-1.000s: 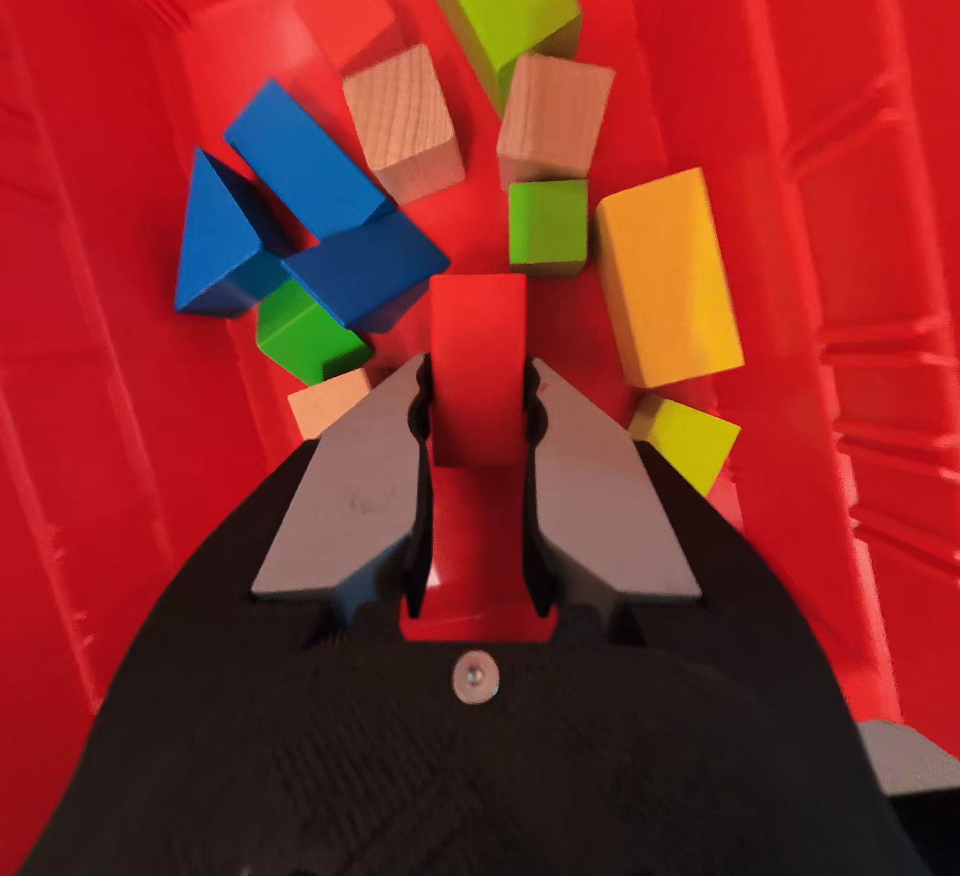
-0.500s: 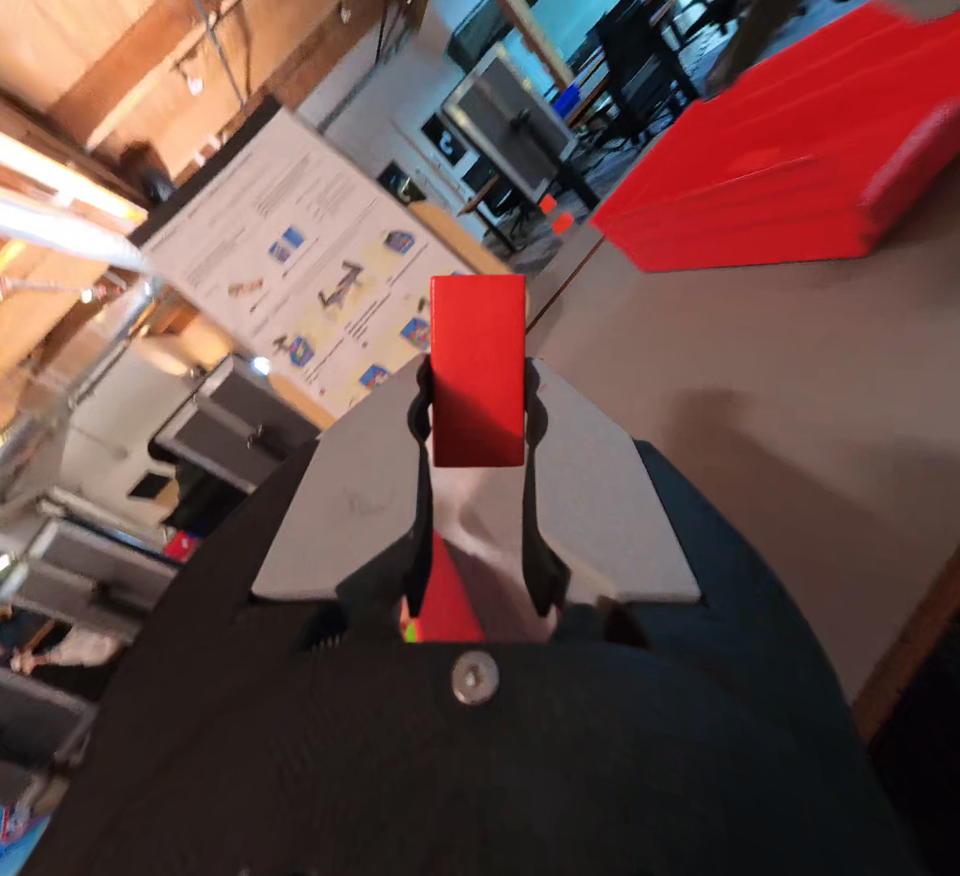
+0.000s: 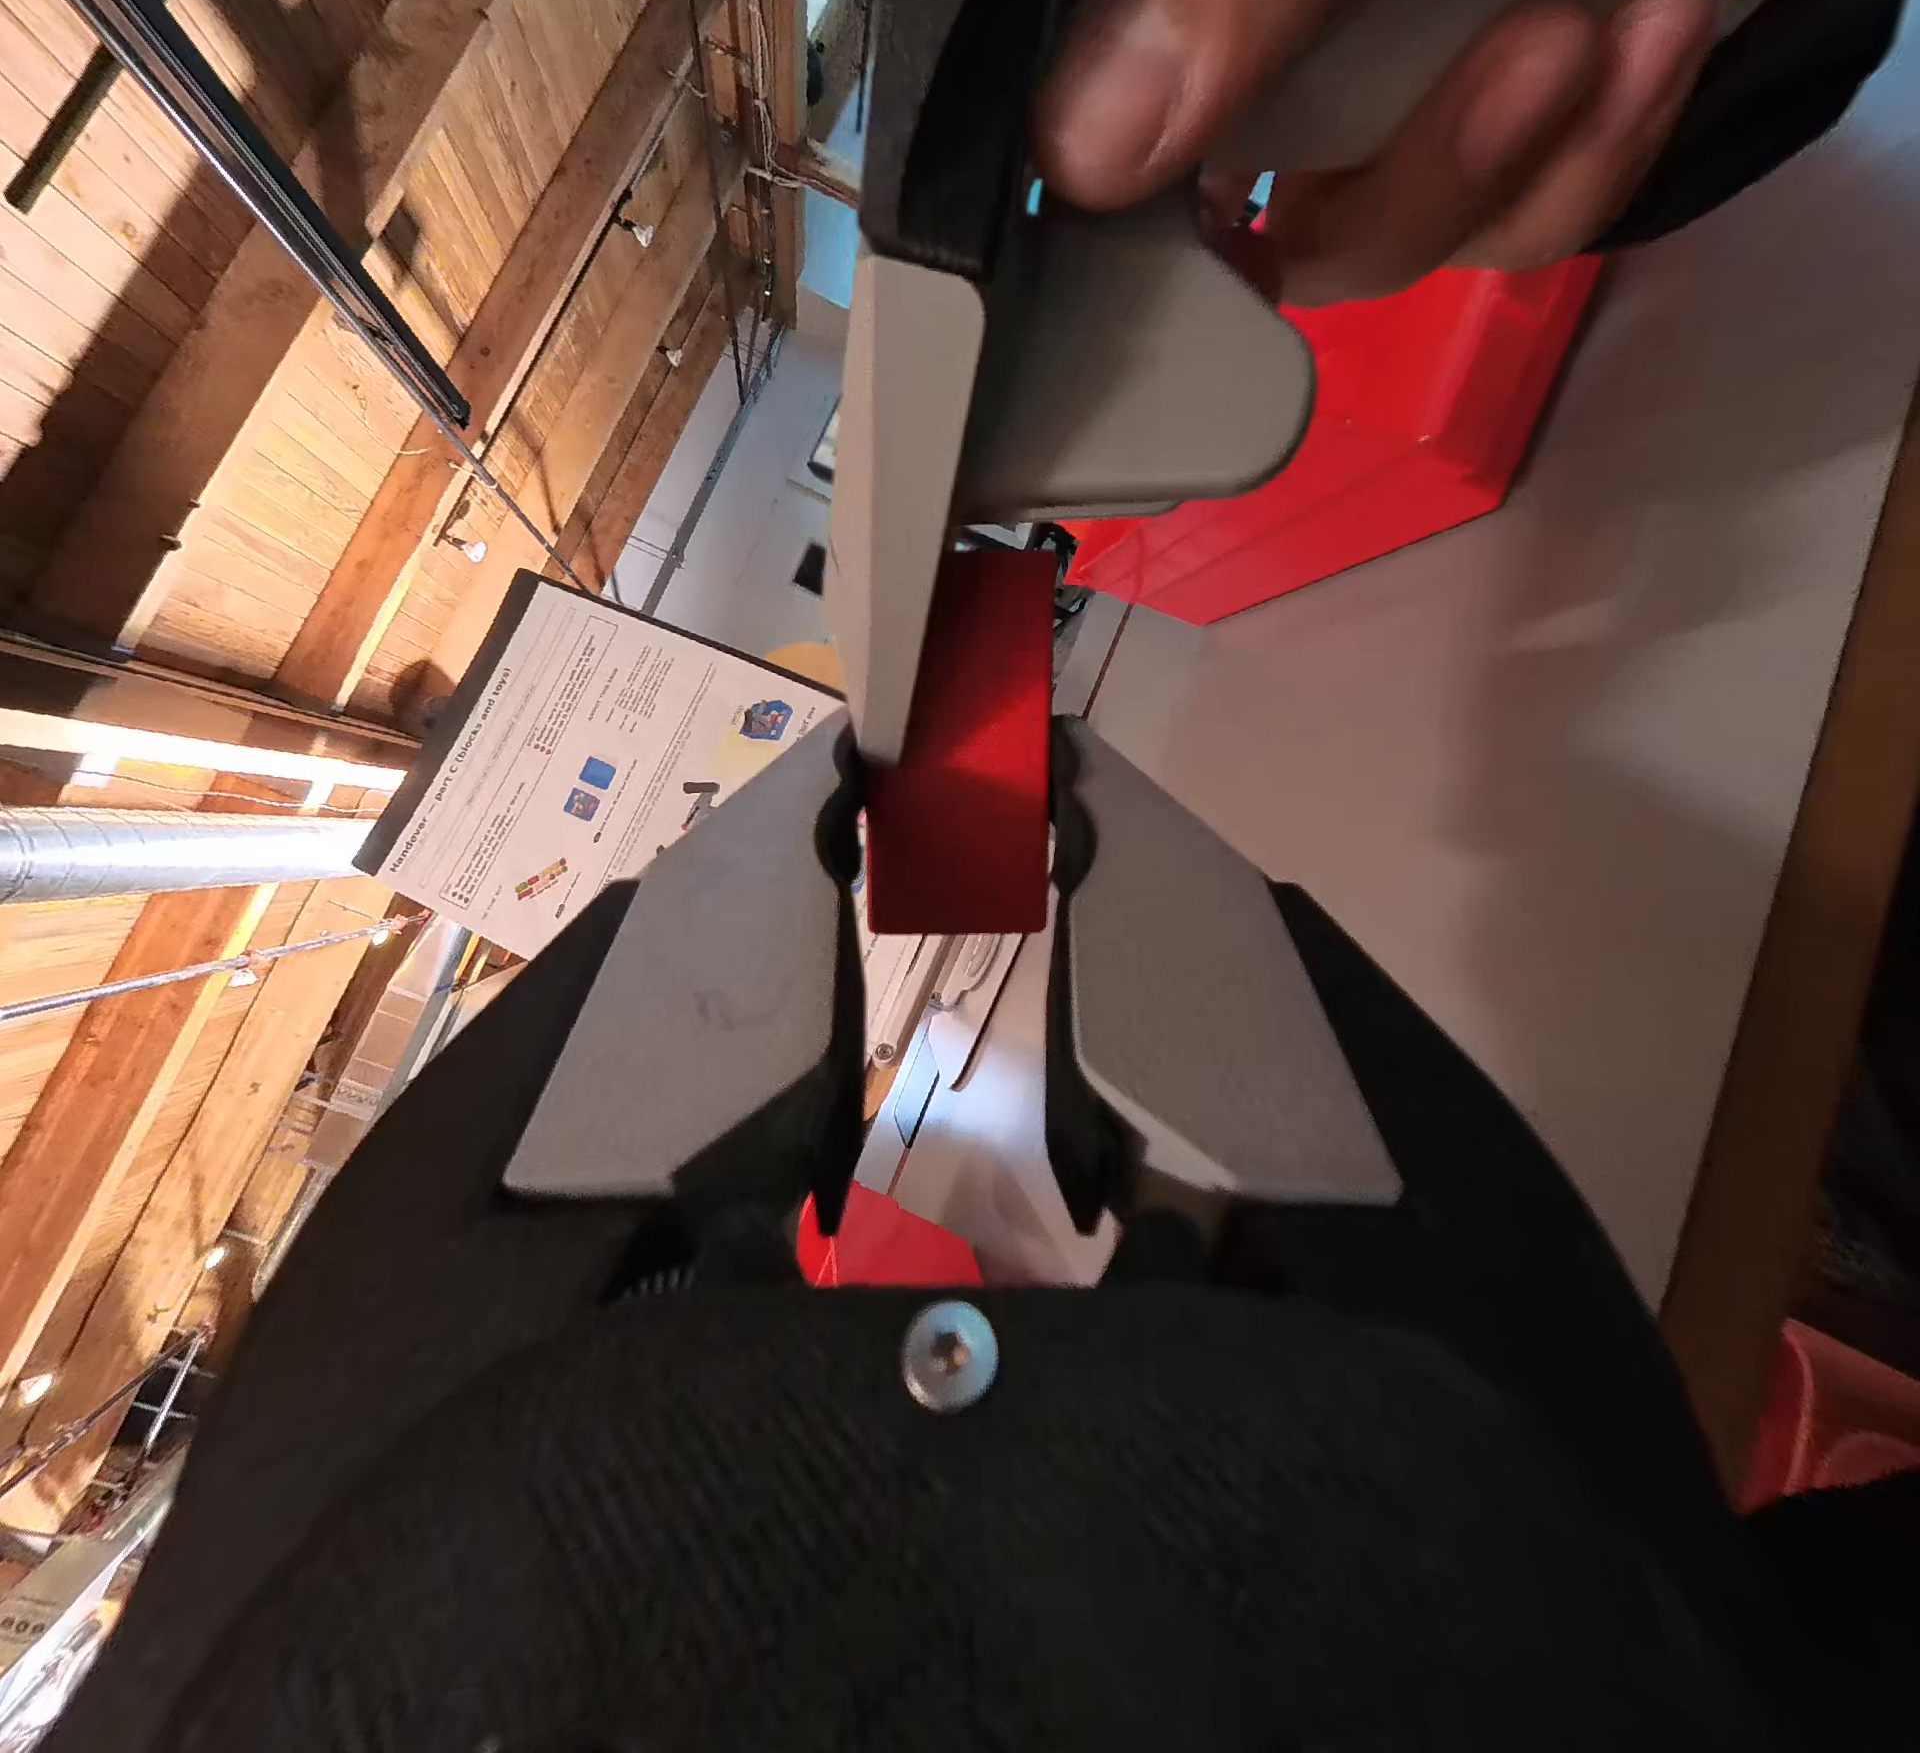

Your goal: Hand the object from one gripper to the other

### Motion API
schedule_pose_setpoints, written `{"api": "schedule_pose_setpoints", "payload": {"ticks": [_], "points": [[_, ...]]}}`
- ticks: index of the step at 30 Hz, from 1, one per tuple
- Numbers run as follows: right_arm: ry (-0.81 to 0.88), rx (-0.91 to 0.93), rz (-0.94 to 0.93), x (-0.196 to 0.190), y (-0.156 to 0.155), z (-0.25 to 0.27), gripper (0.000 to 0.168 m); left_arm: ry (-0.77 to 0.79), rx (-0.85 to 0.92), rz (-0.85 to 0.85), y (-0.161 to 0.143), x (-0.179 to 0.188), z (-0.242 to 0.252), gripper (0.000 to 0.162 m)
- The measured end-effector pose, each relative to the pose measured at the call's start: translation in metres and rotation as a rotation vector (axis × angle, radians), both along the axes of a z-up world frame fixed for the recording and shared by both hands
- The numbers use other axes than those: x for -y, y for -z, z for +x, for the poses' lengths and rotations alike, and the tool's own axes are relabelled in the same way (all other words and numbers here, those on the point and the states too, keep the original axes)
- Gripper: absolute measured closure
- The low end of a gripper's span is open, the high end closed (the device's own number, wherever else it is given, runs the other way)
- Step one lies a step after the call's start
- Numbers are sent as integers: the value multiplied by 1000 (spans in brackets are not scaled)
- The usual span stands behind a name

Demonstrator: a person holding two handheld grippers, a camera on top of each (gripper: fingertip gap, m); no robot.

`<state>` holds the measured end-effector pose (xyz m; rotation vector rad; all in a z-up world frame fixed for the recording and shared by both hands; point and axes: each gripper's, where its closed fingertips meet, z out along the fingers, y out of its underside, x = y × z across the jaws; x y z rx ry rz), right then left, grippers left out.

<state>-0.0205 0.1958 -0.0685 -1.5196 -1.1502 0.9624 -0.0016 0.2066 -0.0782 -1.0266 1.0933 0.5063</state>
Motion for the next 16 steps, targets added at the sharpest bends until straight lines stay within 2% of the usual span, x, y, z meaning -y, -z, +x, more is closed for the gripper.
{"api": "schedule_pose_setpoints", "payload": {"ticks": [3, 7, 11, 14, 16], "points": [[-18, 26, -37, 2, 8, -3, 134, -7, -11, 12, -1, 1, 1, 130], [4, 48, 1, -2, 12, -6, 134, -30, -29, 40, 1, -2, -1, 130], [30, 38, 31, -5, 8, -7, 135, -5, 53, -19, 1, -2, -3, 130], [133, 1, 67, -27, -6, 16, 135, 28, 153, -63, -7, 0, -12, 131], [254, -35, 95, -54, -22, 54, 135, -4, 219, -69, -16, -5, -28, 144]]}}
